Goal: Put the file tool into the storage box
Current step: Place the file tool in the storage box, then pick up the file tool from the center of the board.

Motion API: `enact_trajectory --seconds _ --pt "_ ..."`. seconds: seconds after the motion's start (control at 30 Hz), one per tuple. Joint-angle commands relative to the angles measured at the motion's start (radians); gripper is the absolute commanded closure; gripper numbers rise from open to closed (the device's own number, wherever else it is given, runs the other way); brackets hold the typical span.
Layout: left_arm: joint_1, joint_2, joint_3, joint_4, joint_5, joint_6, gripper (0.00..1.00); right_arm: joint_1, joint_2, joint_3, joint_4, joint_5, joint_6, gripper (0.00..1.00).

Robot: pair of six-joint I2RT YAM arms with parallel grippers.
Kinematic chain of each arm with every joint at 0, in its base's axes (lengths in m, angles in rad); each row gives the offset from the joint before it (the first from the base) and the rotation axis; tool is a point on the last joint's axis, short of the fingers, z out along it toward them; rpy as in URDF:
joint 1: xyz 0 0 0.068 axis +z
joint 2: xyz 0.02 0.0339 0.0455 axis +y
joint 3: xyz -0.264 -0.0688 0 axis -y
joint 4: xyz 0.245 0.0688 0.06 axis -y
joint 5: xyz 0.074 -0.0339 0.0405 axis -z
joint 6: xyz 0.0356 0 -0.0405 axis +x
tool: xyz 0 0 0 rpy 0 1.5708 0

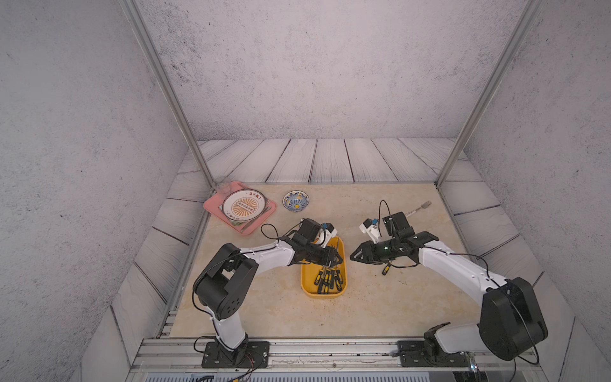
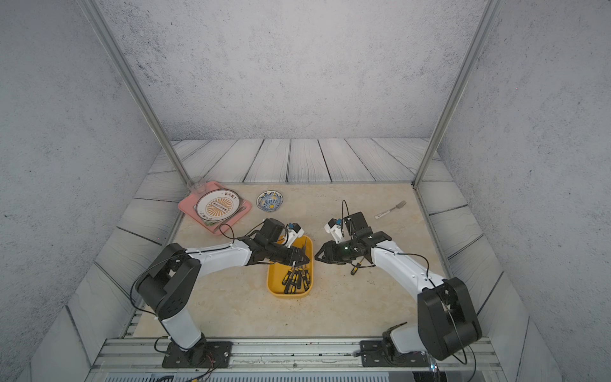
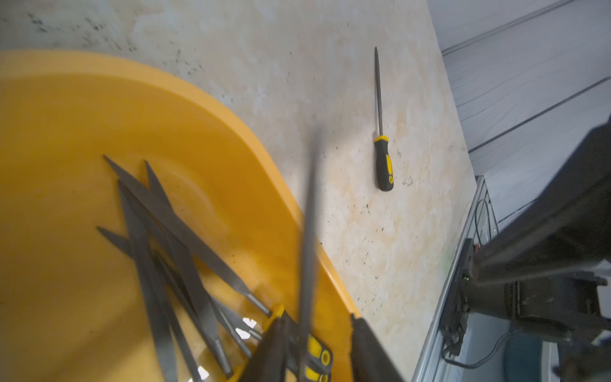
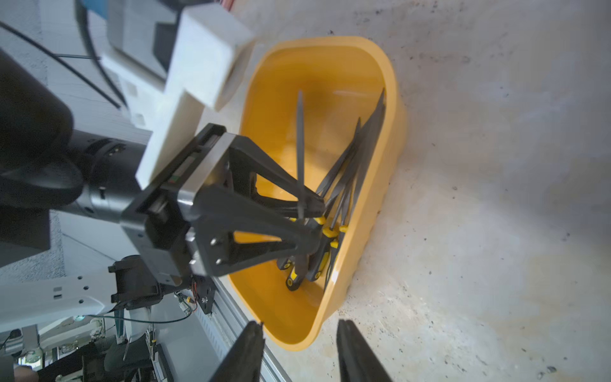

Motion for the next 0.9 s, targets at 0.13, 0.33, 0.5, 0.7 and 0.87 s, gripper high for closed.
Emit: enact_trajectory --seconds 0.13,0.33,0.5,0.7,0.87 --pt "-0.003 -0.006 0.019 -0.012 -0.013 0.030 0.40 -0.004 0.040 0.058 -0.140 0.350 0.034 0.47" --pt "-0.003 -0.004 0.035 0.007 -0.021 0.009 0.40 -0.010 0.156 0.081 -0.280 0.748 0.106 0.42" --pt "-0.003 -0.010 0.037 0.017 -0.022 0.003 0.40 -0.030 0.268 0.076 -0.282 0.805 0.144 0.42" --pt "-0.003 -0.030 0.017 0.026 -0.032 0.003 0.40 -0.043 0.310 0.040 -0.212 0.715 0.166 0.45" --pt "-0.003 -0.039 0.021 0.027 -0.034 0.006 0.40 -0.048 0.309 0.022 -0.176 0.667 0.140 0.79"
